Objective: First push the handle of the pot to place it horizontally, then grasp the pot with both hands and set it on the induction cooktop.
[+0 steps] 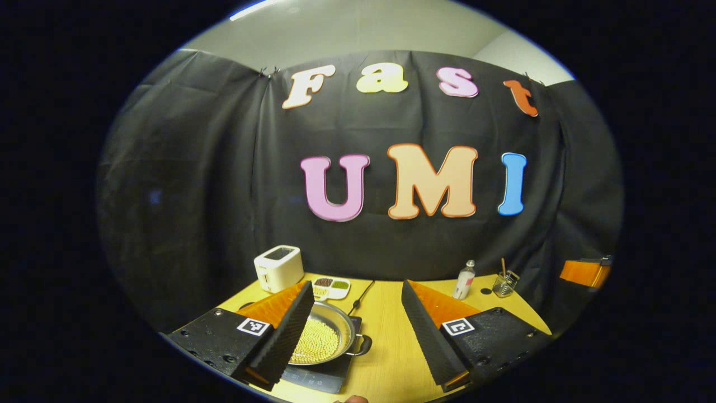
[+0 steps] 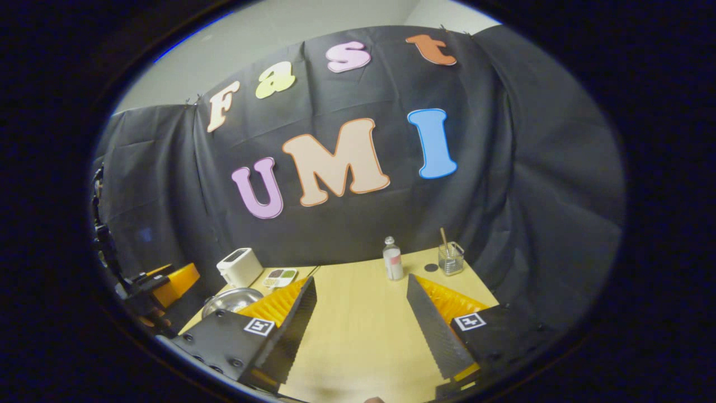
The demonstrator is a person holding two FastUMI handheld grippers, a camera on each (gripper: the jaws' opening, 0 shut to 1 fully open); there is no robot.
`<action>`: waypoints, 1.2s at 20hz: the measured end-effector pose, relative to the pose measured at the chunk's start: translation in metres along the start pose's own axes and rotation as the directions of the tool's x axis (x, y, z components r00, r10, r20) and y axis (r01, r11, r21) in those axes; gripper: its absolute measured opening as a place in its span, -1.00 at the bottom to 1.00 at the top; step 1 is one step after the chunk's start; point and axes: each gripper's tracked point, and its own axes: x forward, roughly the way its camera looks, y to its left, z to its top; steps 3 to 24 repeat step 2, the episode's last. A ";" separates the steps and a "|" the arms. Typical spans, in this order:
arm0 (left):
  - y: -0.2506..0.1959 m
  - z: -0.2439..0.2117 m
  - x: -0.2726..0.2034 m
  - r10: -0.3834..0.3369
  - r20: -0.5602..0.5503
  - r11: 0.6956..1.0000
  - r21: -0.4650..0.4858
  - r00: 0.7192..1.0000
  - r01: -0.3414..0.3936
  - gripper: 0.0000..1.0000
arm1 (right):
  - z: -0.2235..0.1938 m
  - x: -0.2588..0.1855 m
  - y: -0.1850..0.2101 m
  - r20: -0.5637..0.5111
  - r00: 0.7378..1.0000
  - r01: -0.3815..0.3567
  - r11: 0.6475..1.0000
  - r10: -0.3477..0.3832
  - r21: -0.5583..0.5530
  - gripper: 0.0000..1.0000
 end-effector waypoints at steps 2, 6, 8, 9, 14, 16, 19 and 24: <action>-0.017 0.006 -0.011 -0.010 0.025 1.000 0.009 1.000 0.009 0.92 | 0.003 -0.012 -0.012 0.012 1.000 0.001 1.000 0.000 -0.006 0.83; -0.017 0.006 -0.011 -0.010 0.025 1.000 0.009 1.000 0.009 0.92 | 0.003 -0.012 -0.012 0.012 1.000 0.001 1.000 0.000 -0.006 0.83; -0.017 0.006 -0.011 -0.010 0.025 1.000 0.009 1.000 0.009 0.92 | 0.003 -0.012 -0.012 0.012 1.000 0.001 1.000 0.000 -0.006 0.83; -0.017 0.006 -0.011 -0.010 0.025 1.000 0.009 1.000 0.009 0.92 | 0.003 -0.012 -0.012 0.012 1.000 0.001 1.000 0.000 -0.006 0.83; -0.017 0.006 -0.011 -0.010 0.025 1.000 0.009 1.000 0.009 0.92 | 0.003 -0.012 -0.012 0.012 1.000 0.001 1.000 0.000 -0.006 0.83; -0.017 0.006 -0.011 -0.010 0.025 1.000 0.009 1.000 0.009 0.92 | 0.003 -0.012 -0.012 0.012 1.000 0.001 1.000 0.000 -0.006 0.83; -0.017 0.006 -0.011 -0.010 0.025 1.000 0.009 1.000 0.009 0.92 | 0.003 -0.012 -0.012 0.012 1.000 0.001 1.000 0.000 -0.006 0.83; -0.017 0.006 -0.011 -0.010 0.025 1.000 0.009 1.000 0.009 0.92 | 0.003 -0.012 -0.012 0.012 1.000 0.001 1.000 0.000 -0.006 0.83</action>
